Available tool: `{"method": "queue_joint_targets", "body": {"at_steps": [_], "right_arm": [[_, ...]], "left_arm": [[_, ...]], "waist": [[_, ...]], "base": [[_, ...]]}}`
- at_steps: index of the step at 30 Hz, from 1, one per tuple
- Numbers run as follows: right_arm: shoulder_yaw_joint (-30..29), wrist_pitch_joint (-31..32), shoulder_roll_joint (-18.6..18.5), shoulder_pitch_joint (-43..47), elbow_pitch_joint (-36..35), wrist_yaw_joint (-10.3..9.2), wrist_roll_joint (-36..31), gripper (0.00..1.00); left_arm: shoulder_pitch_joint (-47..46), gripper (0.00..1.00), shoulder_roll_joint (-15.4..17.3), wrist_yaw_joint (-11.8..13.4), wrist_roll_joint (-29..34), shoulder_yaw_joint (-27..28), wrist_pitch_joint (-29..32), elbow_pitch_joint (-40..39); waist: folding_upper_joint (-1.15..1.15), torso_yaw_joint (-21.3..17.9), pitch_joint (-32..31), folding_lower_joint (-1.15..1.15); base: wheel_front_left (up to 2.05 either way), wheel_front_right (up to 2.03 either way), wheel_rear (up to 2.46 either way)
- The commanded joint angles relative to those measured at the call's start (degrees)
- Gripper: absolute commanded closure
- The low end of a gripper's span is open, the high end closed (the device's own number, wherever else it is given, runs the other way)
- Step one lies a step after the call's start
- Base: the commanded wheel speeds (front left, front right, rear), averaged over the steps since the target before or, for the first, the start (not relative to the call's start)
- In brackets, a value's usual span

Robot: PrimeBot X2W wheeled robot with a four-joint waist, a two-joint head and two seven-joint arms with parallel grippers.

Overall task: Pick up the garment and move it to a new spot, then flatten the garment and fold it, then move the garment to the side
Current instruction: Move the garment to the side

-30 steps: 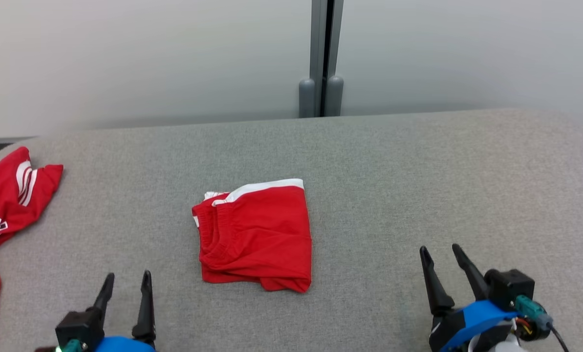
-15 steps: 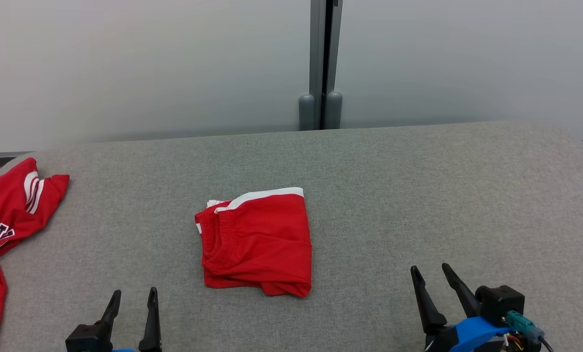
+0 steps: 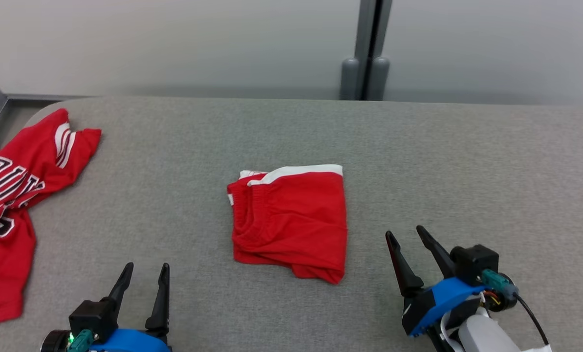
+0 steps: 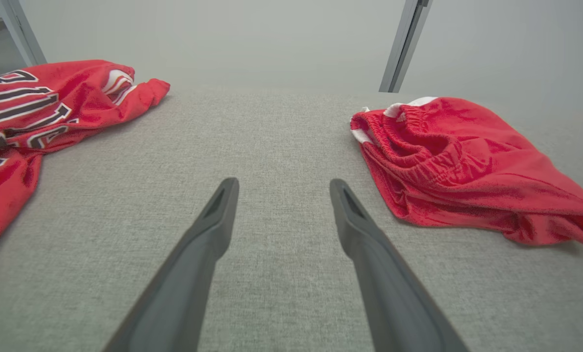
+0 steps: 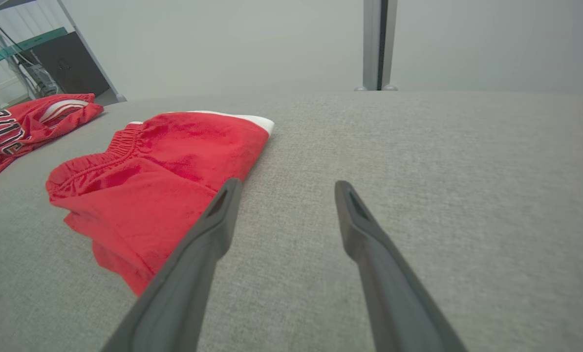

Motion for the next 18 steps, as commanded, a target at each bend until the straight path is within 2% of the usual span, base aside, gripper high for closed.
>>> {"method": "queue_joint_targets", "body": {"at_steps": [1, 7, 12, 13, 14, 15, 18], "right_arm": [[0.2, -0.2, -0.2, -1.9, 0.8, 0.02, 0.3, 0.00], [0.0, -0.2, -0.3, -10.2, 8.6, 0.01, 1.1, 0.00], [-0.7, -0.2, -0.2, -14.1, 15.4, 0.01, 0.0, 0.00], [-0.6, -0.2, -0.2, -14.5, 16.4, 0.01, 0.8, 0.08], [-0.4, -0.2, -0.2, -14.8, 17.5, 0.02, 1.2, 0.51], [0.0, -0.1, -0.2, -15.0, 18.2, 0.02, 1.8, 1.00], [0.1, -0.1, -0.2, -15.0, 17.1, 0.01, 2.1, 1.00]], "left_arm": [[-1.4, 0.00, 0.7, -0.1, -0.9, -0.8, -0.3, -0.3], [-3.9, 0.00, 3.4, -0.1, -4.5, -3.8, -0.3, -0.6], [-4.8, 0.00, 4.3, -0.1, -6.1, -4.6, -0.3, -0.4], [-4.9, 0.00, 4.4, -0.1, -6.2, -4.6, -0.3, -0.4], [-4.9, 0.00, 4.5, -0.1, -6.3, -4.5, -0.3, -0.4], [-5.1, 0.00, 4.5, -0.1, -6.5, -4.4, -0.3, -0.6], [-5.1, 0.00, 4.5, -0.1, -6.6, -4.4, -0.3, -1.0]], "waist": [[-0.01, 4.0, 3.6, -0.01], [-0.01, 10.7, 7.6, -0.01], [-0.01, 12.7, 8.6, -0.01], [-0.01, 12.7, 8.7, -0.01], [-0.01, 12.7, 8.7, -0.01], [-0.01, 12.3, 8.9, -0.01], [-0.01, 11.5, 8.8, -0.01]], "base": [[0.00, 0.00, 0.00], [0.00, 0.00, 0.00], [0.00, 0.00, 0.00], [0.00, 0.00, 0.00], [0.00, 0.00, 0.00], [0.00, 0.00, 0.00], [0.00, 0.00, 0.00]]}}
